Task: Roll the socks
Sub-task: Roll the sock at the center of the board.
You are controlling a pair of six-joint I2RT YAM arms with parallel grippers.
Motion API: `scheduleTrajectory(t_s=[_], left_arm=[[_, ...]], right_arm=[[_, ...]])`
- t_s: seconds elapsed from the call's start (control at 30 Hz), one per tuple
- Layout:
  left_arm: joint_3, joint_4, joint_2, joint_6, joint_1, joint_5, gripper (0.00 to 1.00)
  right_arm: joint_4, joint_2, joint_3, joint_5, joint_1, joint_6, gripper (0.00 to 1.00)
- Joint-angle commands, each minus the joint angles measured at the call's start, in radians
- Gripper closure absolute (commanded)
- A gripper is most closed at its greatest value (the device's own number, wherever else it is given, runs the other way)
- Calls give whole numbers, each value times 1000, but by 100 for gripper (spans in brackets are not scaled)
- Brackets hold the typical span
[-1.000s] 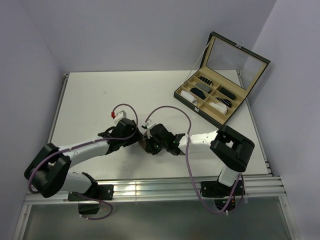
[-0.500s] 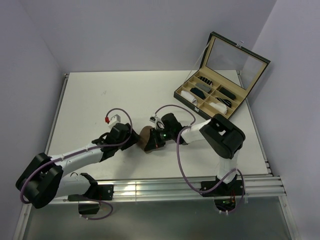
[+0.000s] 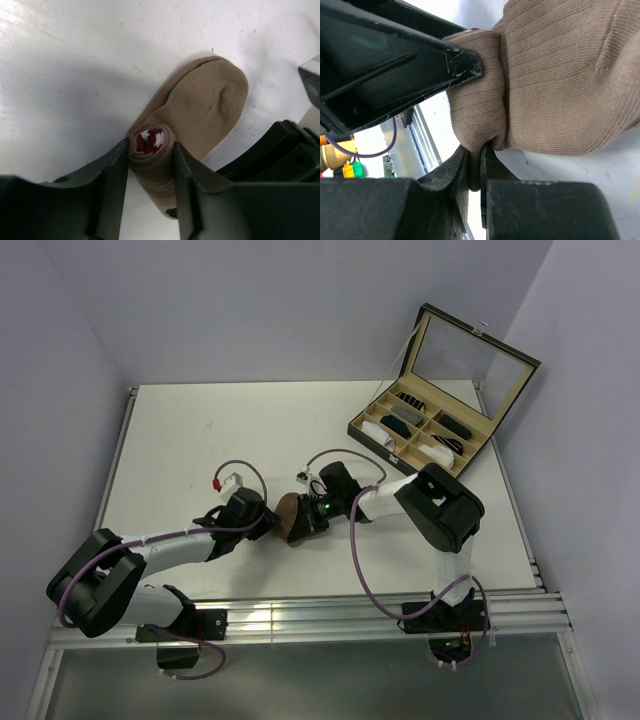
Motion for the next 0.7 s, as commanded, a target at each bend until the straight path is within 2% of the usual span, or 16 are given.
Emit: scheduleTrajectory(t_s=[0.0, 0.07, 0.13, 0.17, 0.23, 0.27, 0.33, 0.37, 0.43, 0.6, 0.67], left_arm=[[-27, 3, 30, -30, 2, -41, 63], [-31, 6, 37, -36, 2, -39, 75], [-31, 8, 51, -28, 2, -35, 82], [-30, 8, 54, -25, 2, -33, 89], [-21, 5, 64, -11, 2, -26, 96], [-19, 6, 64, -5, 2, -21, 100], [-2, -10, 70, 13, 2, -12, 100], [2, -14, 71, 19, 2, -7, 100], [19, -29, 80, 42, 3, 10, 100], [47, -43, 111, 70, 2, 59, 100], [54, -44, 123, 78, 2, 86, 100]], right_arm=[[-76, 15, 12, 4, 2, -16, 100], [-66, -18, -1, 18, 2, -20, 97], [-76, -52, -16, 53, 4, -50, 93], [-84, -72, -21, 71, 5, -63, 87], [-124, -142, -31, 145, 13, -115, 80], [-136, -165, -37, 180, 17, -134, 72], [-164, -244, -51, 252, 28, -189, 65], [-187, -274, -57, 341, 48, -204, 60], [-198, -352, -79, 432, 69, -243, 55], [-181, -482, -125, 793, 222, -339, 52], [-155, -508, -140, 870, 278, -366, 52]])
